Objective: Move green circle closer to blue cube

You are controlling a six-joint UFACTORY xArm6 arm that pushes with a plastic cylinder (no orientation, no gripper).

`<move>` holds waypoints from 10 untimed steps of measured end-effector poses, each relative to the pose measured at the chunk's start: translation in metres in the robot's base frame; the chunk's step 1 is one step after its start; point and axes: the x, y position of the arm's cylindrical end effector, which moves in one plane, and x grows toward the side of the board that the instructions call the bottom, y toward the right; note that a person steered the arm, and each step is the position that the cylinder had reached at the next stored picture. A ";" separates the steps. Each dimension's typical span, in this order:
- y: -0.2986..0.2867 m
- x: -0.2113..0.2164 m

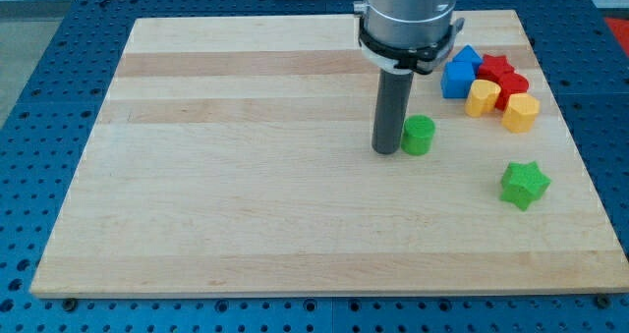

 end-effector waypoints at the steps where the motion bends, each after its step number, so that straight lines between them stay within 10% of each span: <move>1: -0.012 0.015; 10: 0.029 -0.016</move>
